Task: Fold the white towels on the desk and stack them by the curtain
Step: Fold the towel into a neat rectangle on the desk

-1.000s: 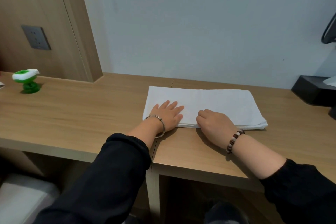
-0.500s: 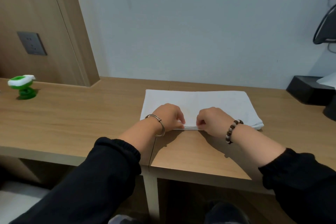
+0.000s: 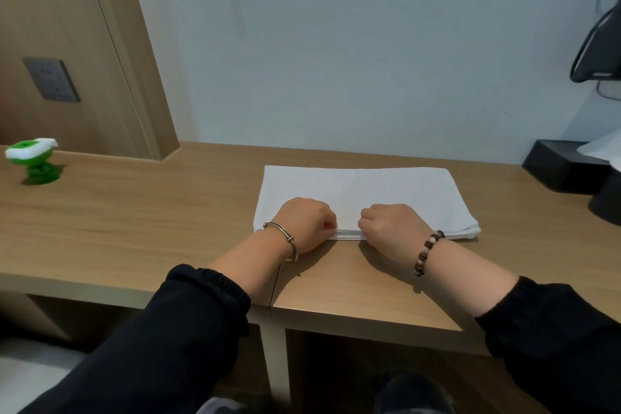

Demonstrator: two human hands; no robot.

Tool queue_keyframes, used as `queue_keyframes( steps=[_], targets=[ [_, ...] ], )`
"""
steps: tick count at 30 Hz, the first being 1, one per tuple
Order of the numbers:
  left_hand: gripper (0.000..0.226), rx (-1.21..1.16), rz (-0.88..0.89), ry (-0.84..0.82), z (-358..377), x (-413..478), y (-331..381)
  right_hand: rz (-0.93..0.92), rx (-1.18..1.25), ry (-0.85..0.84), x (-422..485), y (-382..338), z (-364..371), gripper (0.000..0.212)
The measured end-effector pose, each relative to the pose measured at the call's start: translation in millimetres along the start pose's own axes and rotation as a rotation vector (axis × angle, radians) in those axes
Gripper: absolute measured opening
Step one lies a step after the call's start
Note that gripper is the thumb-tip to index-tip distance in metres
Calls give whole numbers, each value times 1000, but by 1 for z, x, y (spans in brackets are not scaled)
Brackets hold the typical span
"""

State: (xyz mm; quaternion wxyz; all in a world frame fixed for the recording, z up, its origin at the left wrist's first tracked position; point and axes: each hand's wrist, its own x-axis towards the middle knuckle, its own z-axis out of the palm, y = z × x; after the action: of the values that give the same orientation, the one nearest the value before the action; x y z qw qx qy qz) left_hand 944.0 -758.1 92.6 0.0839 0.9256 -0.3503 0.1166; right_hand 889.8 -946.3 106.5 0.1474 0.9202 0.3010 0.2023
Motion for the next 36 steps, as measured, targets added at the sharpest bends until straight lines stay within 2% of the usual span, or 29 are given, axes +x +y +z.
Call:
queue_keyframes(
  steps=[4,9,15,20,27,30,33,36],
  targets=[
    [27,122,84,-11,2,0,4,-39,-6,-17,-3,-3,4,34],
    [26,216,106,-54,3,0,8,28,69,-107,-4,-1,16,8],
    [22,358,191,-131,0,-3,15,77,88,-203,-6,12,17,12],
    [22,289,70,-100,-2,-5,23,248,74,-181,-25,18,17,16],
    [27,133,-305,-33,3,20,27,188,203,-85,-22,-2,18,18],
    [28,58,-307,-12,19,30,25,244,357,-43,-19,-5,16,22],
    [43,-23,-303,-127,36,37,27,368,561,-31,-23,2,12,18],
    [53,5,-299,-201,43,38,25,539,711,-20,-31,16,8,11]
  ],
)
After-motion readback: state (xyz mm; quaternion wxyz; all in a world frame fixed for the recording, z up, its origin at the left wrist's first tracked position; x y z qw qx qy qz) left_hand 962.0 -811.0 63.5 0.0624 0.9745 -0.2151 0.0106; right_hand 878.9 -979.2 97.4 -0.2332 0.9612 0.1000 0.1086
